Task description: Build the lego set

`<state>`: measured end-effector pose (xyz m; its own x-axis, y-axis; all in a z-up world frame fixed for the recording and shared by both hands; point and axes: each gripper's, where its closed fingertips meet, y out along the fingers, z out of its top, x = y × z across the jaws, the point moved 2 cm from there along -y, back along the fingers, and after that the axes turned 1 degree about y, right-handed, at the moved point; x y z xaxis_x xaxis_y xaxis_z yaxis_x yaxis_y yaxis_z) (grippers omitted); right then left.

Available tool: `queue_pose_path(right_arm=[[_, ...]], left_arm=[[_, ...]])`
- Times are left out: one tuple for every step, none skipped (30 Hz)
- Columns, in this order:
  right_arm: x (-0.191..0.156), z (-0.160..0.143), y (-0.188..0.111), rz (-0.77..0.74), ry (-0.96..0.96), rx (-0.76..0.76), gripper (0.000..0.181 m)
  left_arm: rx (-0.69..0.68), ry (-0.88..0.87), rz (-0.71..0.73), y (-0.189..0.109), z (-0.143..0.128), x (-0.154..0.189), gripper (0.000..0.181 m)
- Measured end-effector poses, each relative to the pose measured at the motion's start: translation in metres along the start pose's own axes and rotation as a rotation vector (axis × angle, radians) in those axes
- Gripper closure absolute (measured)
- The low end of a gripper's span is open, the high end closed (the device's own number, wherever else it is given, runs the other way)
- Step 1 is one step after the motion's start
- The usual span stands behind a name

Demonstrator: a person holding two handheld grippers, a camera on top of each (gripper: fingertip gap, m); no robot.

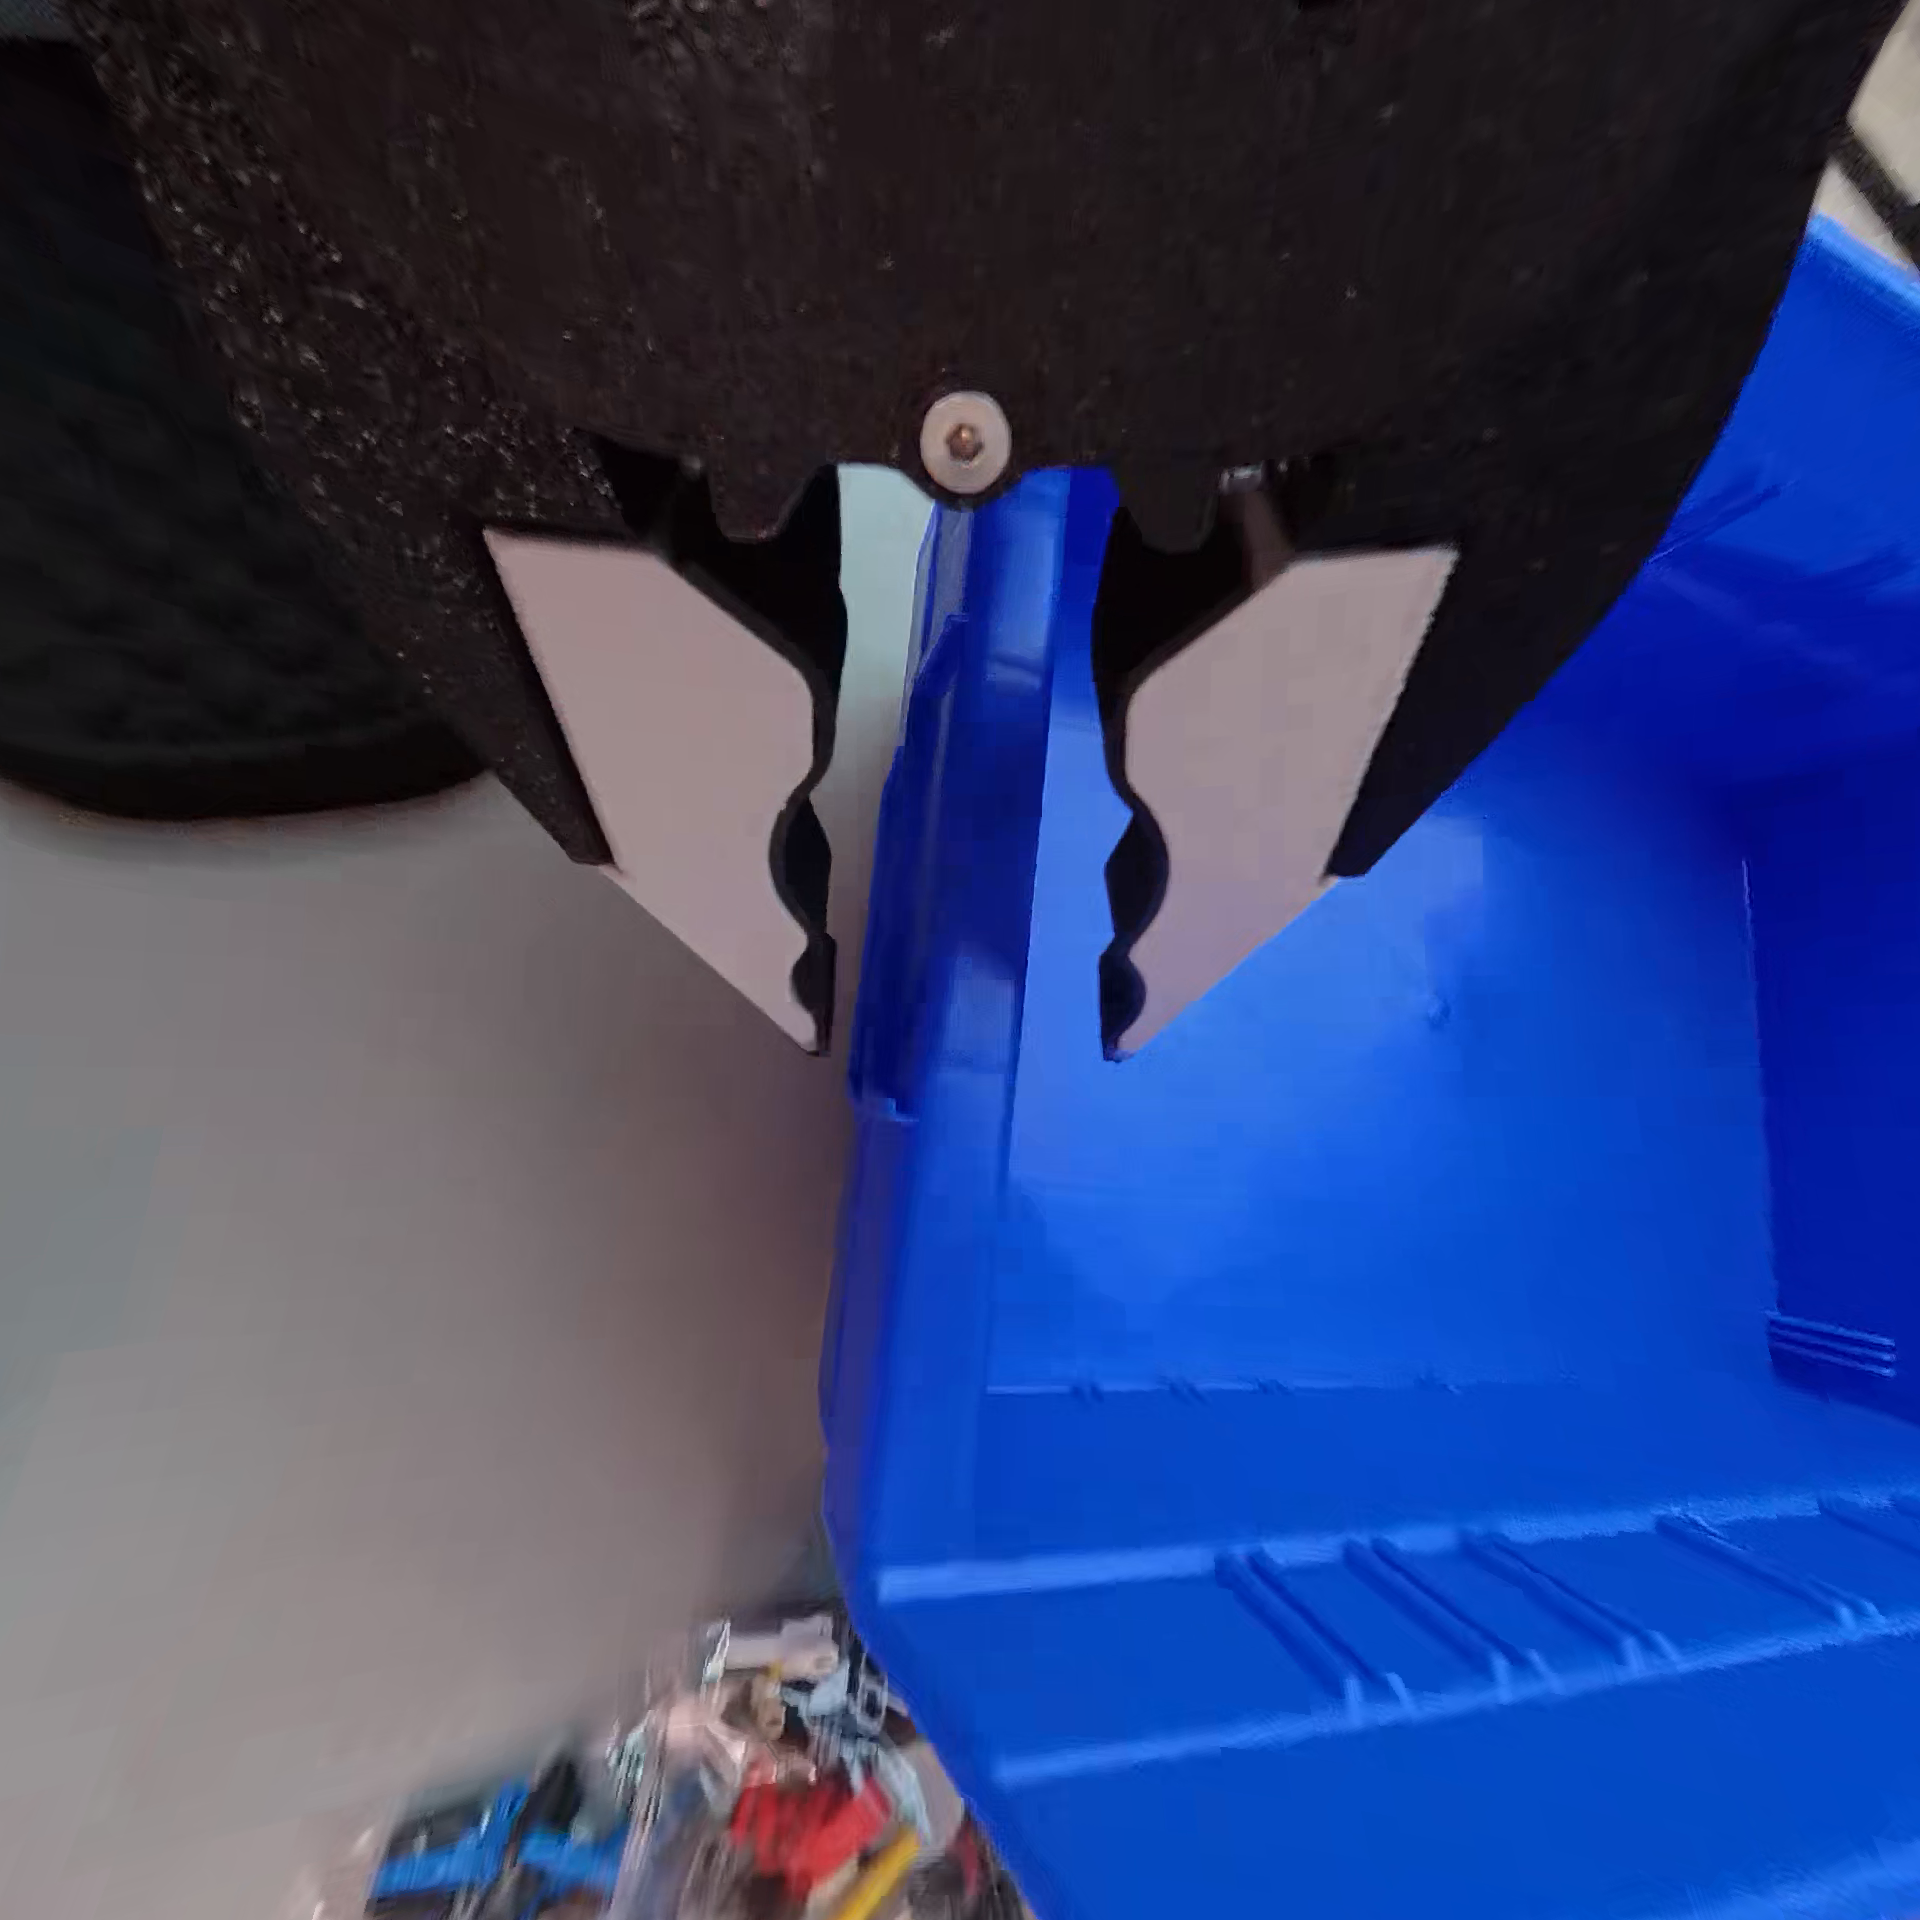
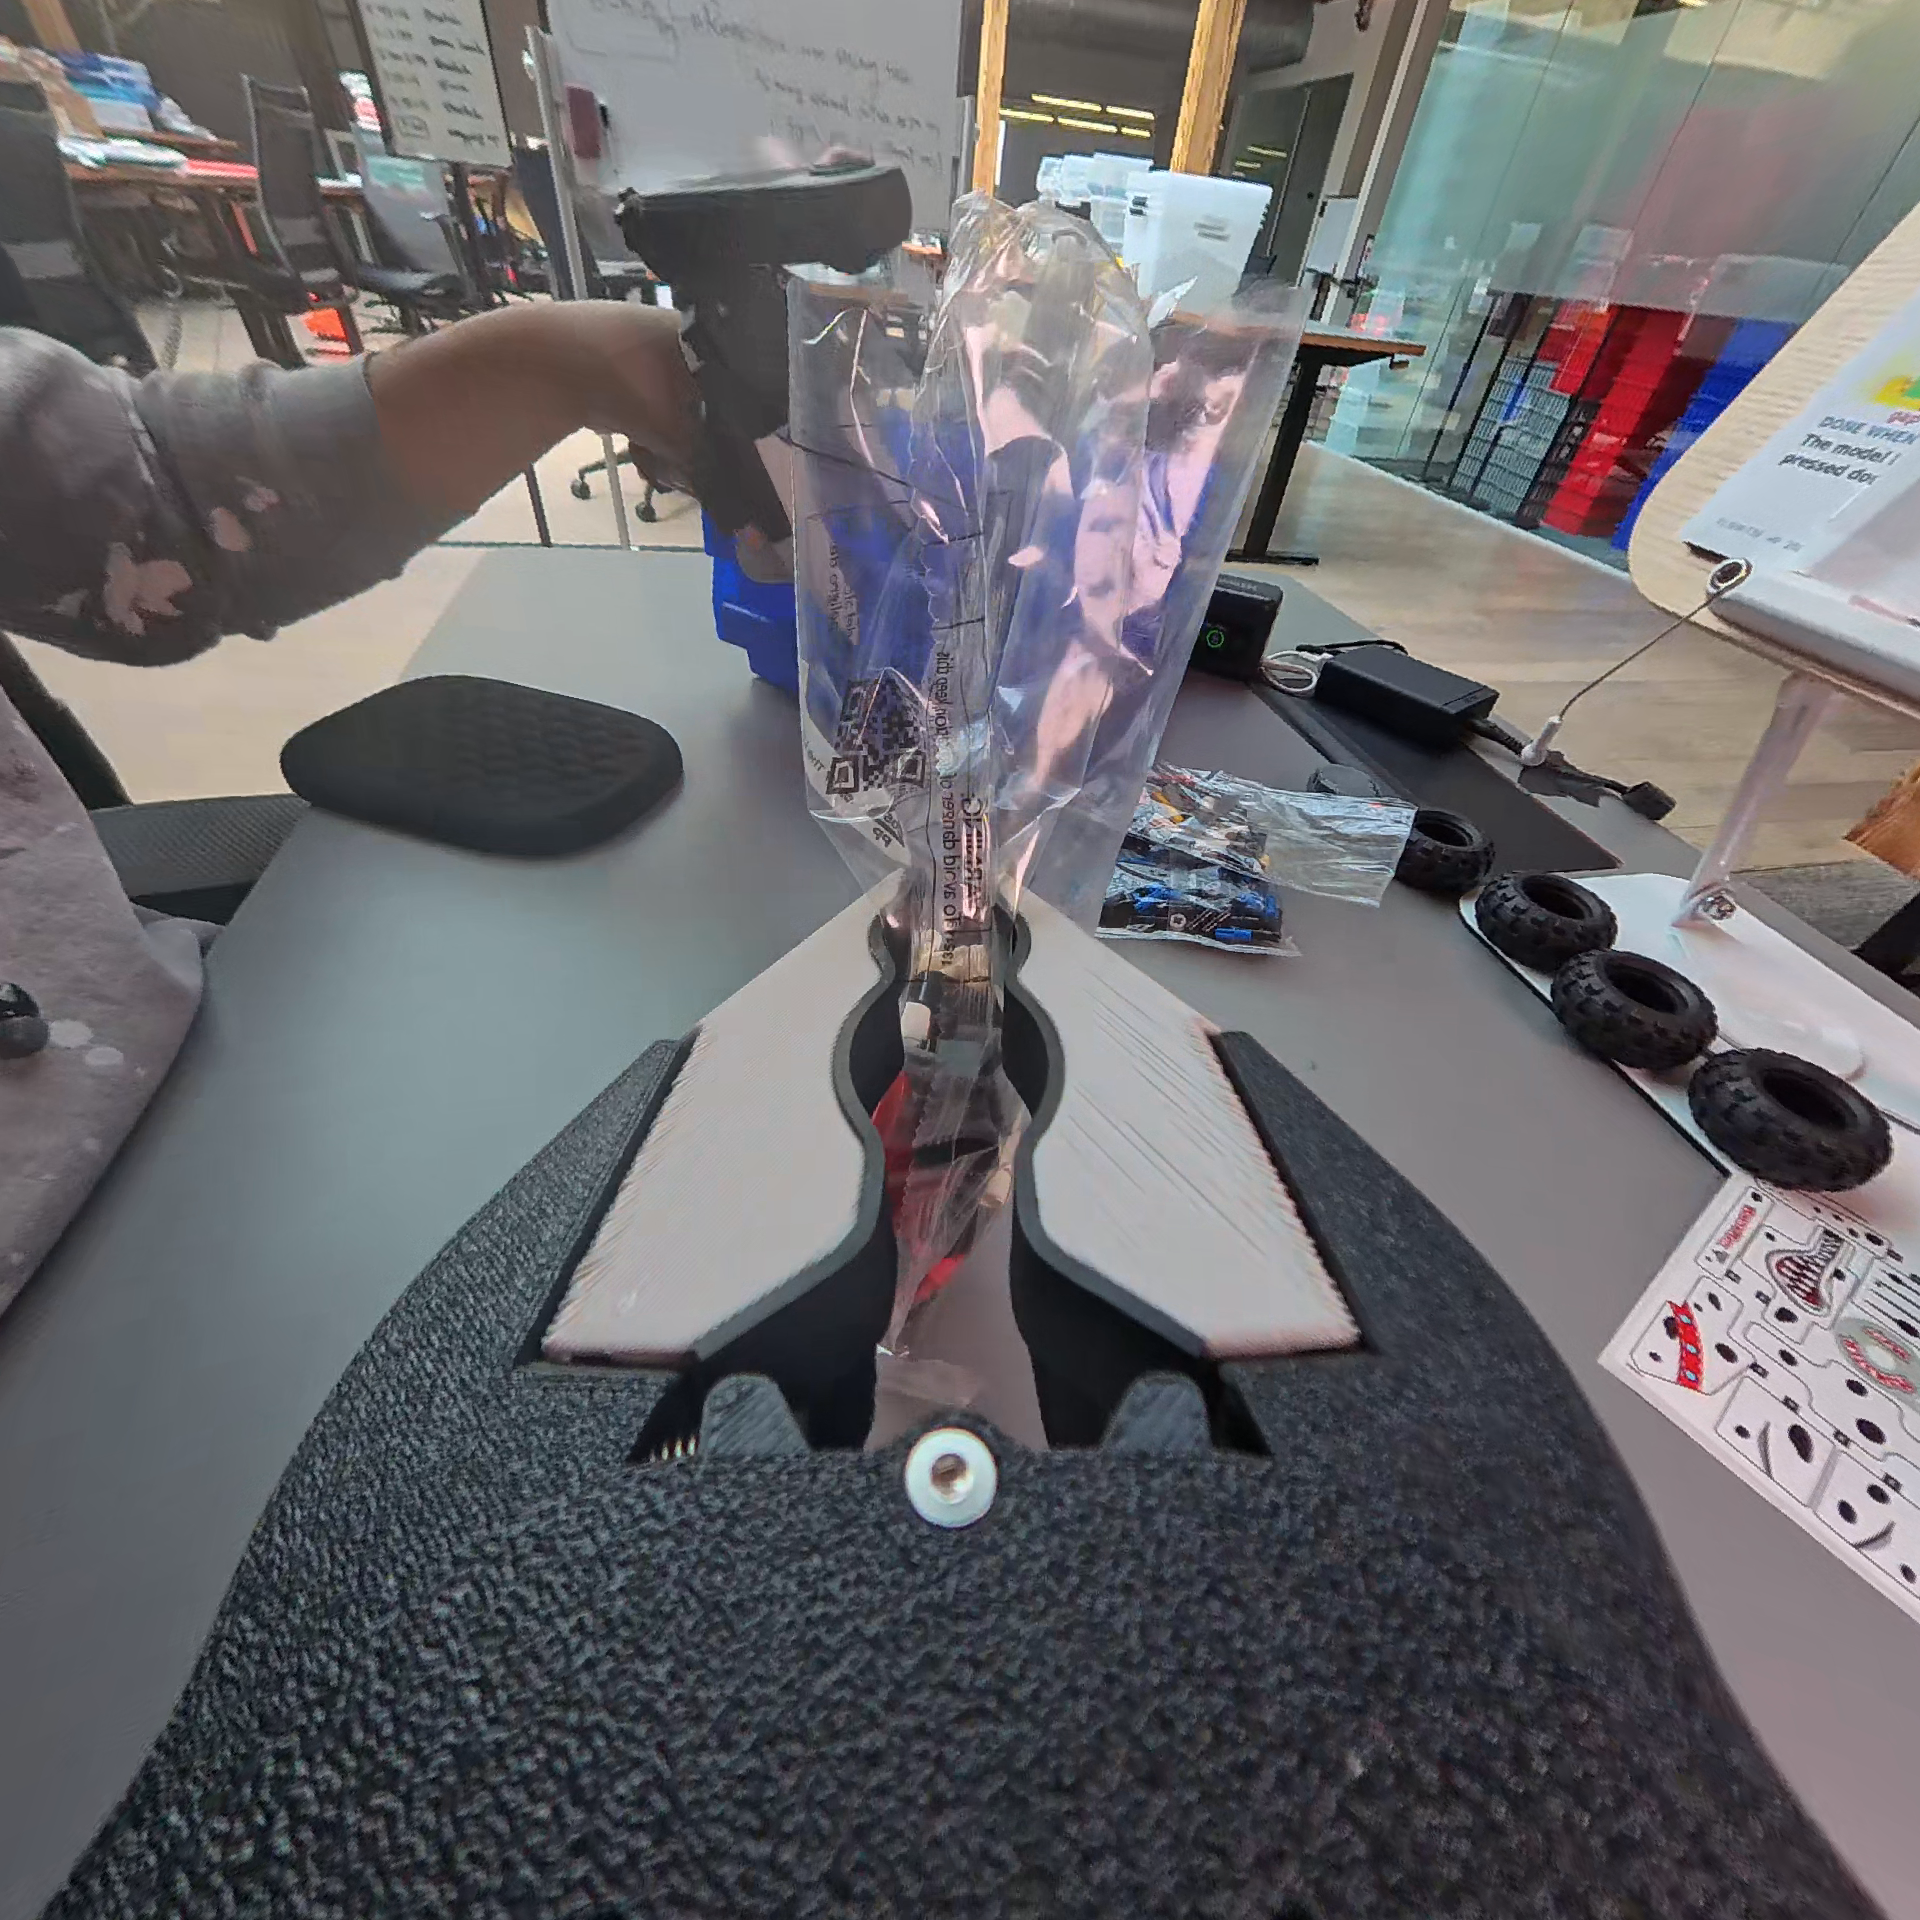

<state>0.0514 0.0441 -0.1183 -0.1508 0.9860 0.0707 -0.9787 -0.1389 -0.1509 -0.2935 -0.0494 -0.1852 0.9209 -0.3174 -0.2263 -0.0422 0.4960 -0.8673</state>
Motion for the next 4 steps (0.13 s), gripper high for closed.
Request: queue_pose_path(right_arm=[[-0.0015, -0.0001, 0.0006, -0.002, -0.003, 0.000, 0.170], [-0.0033, 0.0001, 0.0013, -0.003, -0.008, 0.001, 0.169], [-0.0052, 0.0003, 0.0019, -0.001, -0.014, 0.000, 0.170], [-0.0064, 0.0005, 0.0019, -0.001, -0.021, -0.002, 0.169]], left_arm=[[-0.081, 0.040, 0.016, 0.0051, -0.0080, -0.0011, 0.148], [-0.139, 0.078, 0.005, 0.0076, -0.0128, -0.0003, 0.155], [-0.163, 0.113, -0.016, 0.0077, -0.0138, 0.0004, 0.156], [-0.174, 0.142, -0.040, 0.0060, -0.0142, -0.0011, 0.156]])
